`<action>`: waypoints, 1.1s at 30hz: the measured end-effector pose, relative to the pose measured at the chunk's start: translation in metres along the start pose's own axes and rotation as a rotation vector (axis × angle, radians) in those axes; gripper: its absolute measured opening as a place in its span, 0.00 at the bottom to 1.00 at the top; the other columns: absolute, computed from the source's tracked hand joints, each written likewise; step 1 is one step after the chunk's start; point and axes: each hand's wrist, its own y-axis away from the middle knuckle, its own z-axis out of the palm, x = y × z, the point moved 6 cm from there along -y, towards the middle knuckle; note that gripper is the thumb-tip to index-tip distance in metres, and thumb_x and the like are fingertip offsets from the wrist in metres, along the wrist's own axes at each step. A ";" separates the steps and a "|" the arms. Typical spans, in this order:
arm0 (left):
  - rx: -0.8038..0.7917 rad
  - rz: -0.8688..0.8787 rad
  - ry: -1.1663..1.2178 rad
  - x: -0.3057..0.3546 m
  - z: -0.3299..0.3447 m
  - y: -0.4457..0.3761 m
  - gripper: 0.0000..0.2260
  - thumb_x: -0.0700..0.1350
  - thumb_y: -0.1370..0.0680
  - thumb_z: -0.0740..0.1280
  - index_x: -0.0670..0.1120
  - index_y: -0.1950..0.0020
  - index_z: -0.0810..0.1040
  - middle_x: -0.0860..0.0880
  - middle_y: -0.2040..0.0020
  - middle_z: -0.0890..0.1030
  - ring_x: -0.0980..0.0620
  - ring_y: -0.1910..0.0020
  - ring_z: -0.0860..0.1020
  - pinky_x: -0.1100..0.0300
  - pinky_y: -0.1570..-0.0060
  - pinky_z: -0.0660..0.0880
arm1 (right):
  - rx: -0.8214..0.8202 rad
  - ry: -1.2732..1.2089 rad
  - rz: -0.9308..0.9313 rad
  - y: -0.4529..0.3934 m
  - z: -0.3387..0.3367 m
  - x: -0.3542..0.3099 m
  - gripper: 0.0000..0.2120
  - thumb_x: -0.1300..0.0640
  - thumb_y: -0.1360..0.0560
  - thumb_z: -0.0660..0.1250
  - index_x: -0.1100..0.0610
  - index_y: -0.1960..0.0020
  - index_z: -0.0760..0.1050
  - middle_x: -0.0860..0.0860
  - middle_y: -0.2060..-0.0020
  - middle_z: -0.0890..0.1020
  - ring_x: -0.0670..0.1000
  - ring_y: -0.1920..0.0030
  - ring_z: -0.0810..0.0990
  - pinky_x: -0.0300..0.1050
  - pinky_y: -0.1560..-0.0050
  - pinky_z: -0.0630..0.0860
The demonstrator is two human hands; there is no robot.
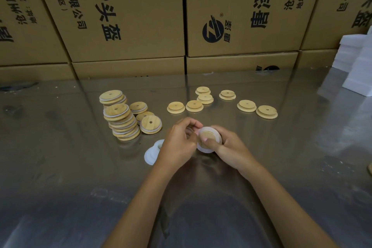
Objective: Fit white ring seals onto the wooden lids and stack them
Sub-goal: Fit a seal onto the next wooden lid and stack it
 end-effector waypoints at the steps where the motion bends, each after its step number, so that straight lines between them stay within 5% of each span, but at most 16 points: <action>1: -0.005 0.009 0.000 0.001 0.000 0.000 0.12 0.33 0.25 0.64 0.51 0.54 0.79 0.55 0.58 0.80 0.57 0.59 0.77 0.63 0.55 0.76 | 0.003 -0.014 -0.001 0.000 -0.001 0.000 0.05 0.59 0.22 0.69 0.50 0.49 0.81 0.45 0.57 0.82 0.37 0.59 0.78 0.29 0.57 0.73; 5: 0.003 0.047 0.007 0.004 -0.003 0.000 0.13 0.33 0.25 0.64 0.50 0.53 0.80 0.54 0.56 0.81 0.56 0.58 0.78 0.58 0.53 0.77 | 0.018 -0.093 0.039 0.000 -0.002 0.002 0.08 0.57 0.21 0.68 0.56 0.43 0.81 0.51 0.53 0.84 0.42 0.54 0.80 0.30 0.54 0.74; 16: -0.029 -0.043 0.102 -0.002 -0.001 -0.001 0.11 0.33 0.24 0.67 0.48 0.51 0.82 0.51 0.59 0.82 0.60 0.60 0.79 0.65 0.53 0.77 | 0.086 -0.327 0.165 -0.002 -0.011 0.011 0.10 0.54 0.20 0.67 0.57 0.43 0.83 0.59 0.45 0.84 0.53 0.45 0.80 0.47 0.39 0.72; 22: 0.004 -0.068 0.162 -0.003 -0.002 0.000 0.13 0.32 0.26 0.66 0.50 0.56 0.83 0.52 0.59 0.83 0.57 0.59 0.80 0.61 0.53 0.78 | -0.015 -0.106 0.105 -0.001 -0.002 0.007 0.06 0.55 0.21 0.68 0.53 0.46 0.82 0.49 0.55 0.84 0.42 0.55 0.80 0.31 0.55 0.74; 33: -0.027 0.035 0.101 0.005 -0.001 0.002 0.12 0.34 0.24 0.68 0.51 0.54 0.85 0.54 0.55 0.82 0.58 0.54 0.81 0.63 0.50 0.78 | -0.044 -0.071 0.093 0.000 -0.001 0.006 0.09 0.55 0.20 0.66 0.58 0.46 0.82 0.50 0.56 0.82 0.44 0.55 0.78 0.35 0.54 0.73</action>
